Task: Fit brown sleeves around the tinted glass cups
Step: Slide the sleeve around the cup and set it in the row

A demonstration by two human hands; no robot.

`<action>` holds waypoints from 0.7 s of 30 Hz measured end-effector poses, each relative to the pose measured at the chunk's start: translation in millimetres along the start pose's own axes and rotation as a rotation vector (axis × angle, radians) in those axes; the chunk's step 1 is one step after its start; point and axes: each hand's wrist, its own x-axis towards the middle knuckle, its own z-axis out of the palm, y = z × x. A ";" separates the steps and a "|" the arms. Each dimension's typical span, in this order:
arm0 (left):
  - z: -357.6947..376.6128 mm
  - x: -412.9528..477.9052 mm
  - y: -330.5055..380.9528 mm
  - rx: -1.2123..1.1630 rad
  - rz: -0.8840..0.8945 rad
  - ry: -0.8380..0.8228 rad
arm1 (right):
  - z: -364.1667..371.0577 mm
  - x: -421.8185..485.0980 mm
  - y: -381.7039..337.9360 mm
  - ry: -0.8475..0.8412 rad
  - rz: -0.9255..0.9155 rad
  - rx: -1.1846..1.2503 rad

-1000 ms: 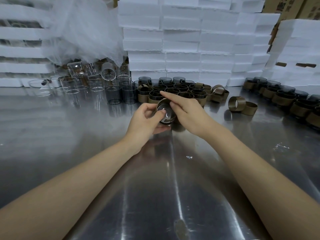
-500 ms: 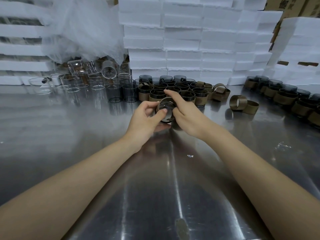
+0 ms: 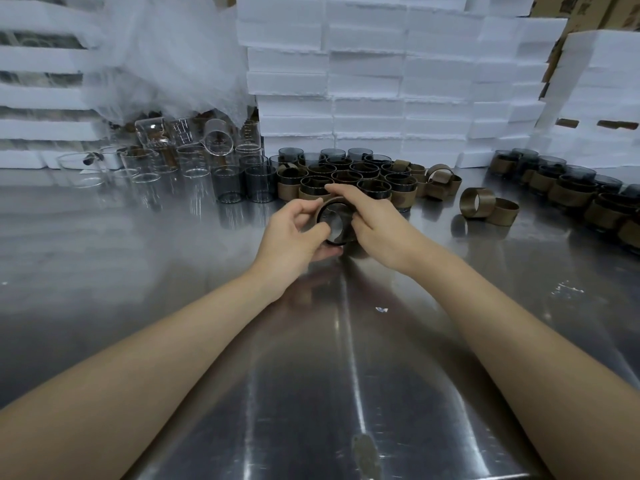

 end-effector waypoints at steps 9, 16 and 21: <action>-0.9 -2.4 3.4 -0.007 0.018 0.044 | -1.7 2.1 7.0 0.044 0.029 0.204; -3.9 -4.4 10.0 -0.304 0.004 -0.021 | -6.5 5.3 -4.1 0.096 0.211 0.533; -3.9 -2.6 7.5 -0.369 -0.079 -0.208 | 17.1 6.0 -14.1 0.084 0.277 1.176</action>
